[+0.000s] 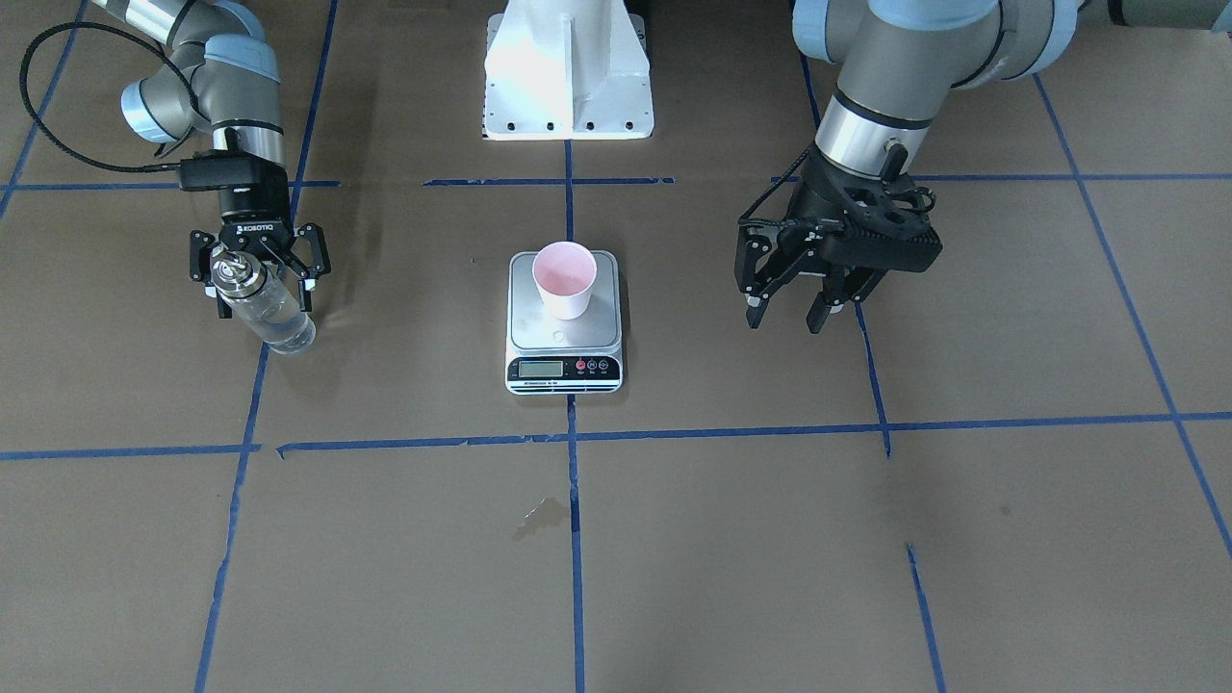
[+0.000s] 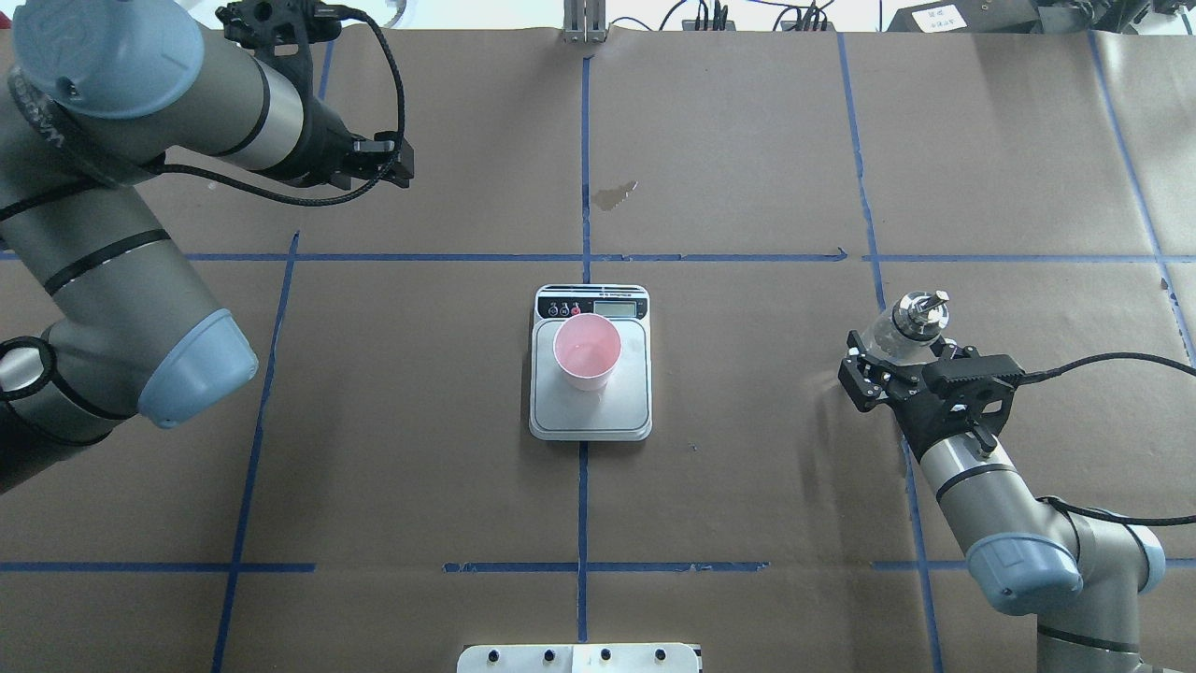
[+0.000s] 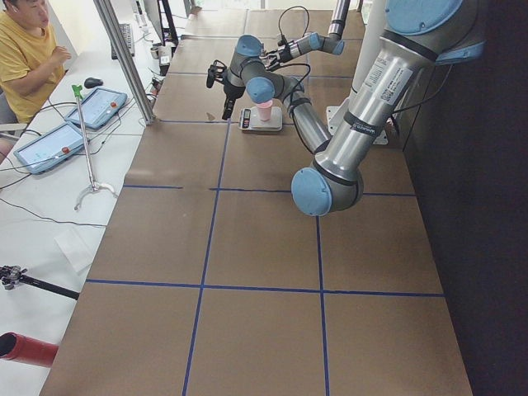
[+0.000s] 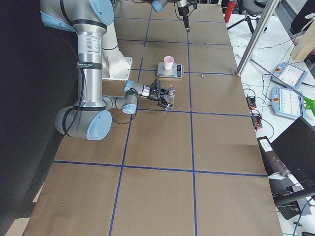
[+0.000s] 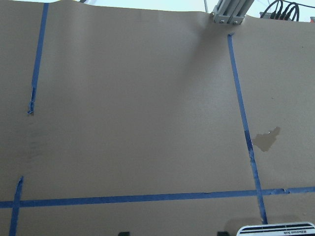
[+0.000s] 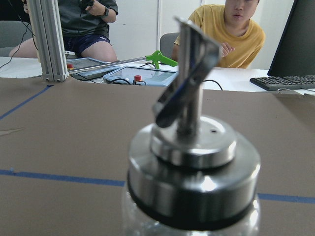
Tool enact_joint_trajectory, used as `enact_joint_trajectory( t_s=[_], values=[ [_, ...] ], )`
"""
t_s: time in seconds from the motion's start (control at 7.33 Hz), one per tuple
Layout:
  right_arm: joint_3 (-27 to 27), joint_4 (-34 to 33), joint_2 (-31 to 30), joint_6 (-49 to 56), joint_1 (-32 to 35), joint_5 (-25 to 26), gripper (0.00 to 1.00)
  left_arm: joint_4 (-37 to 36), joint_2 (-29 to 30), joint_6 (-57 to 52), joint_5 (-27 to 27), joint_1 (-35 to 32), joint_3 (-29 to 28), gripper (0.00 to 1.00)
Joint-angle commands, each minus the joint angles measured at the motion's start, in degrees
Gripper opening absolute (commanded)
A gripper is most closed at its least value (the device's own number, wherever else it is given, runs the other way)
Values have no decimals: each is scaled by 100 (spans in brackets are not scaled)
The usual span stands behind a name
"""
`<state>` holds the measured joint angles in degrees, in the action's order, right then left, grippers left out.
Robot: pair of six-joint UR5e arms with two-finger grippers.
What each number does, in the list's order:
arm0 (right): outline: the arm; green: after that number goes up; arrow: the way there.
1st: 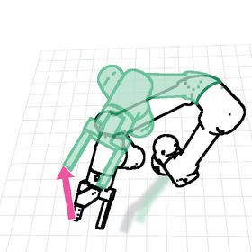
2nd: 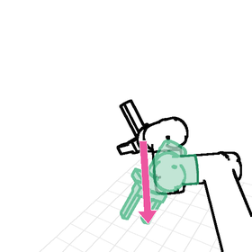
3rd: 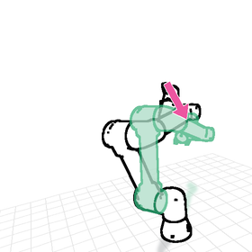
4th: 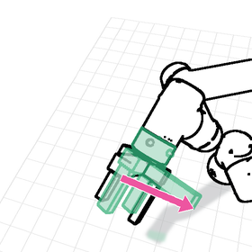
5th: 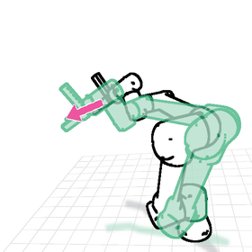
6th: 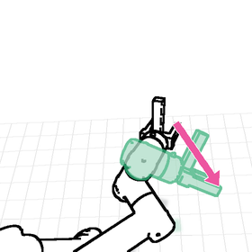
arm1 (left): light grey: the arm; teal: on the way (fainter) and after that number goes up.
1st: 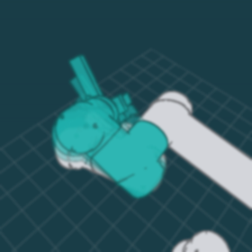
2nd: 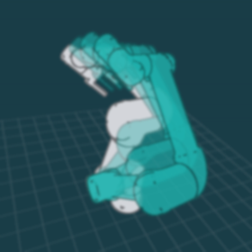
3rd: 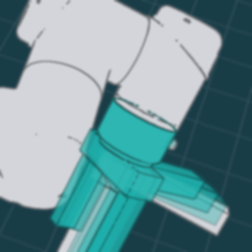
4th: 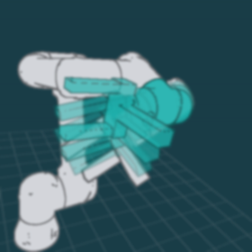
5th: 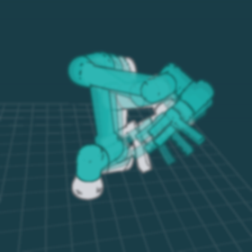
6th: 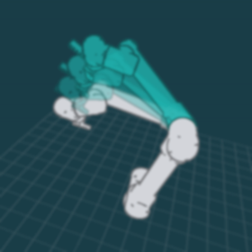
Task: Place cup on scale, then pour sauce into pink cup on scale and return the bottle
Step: 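Lower the bottle onto the table and open the right gripper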
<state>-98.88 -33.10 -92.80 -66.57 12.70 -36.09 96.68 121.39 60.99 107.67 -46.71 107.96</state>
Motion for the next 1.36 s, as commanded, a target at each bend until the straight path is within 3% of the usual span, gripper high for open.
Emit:
enact_joint_trajectory(
  t_s=[0.0,0.27,0.82,1.09,1.23],
  values=[
    [-149,-4,-63,-5,-153,23,100,0,-2,36,0,4,6,67],
    [-184,5,-282,-5,-451,233,100,0,-2,36,0,4,6,67],
    [-808,23,-1396,-31,-865,225,100,0,-2,97,0,4,23,68],
    [-512,1954,-2378,21,-857,94,100,-9,-2,97,0,4,23,70],
    [-92,2687,-2340,30,-857,93,100,-9,-10,97,0,-5,15,71]
  ],
)
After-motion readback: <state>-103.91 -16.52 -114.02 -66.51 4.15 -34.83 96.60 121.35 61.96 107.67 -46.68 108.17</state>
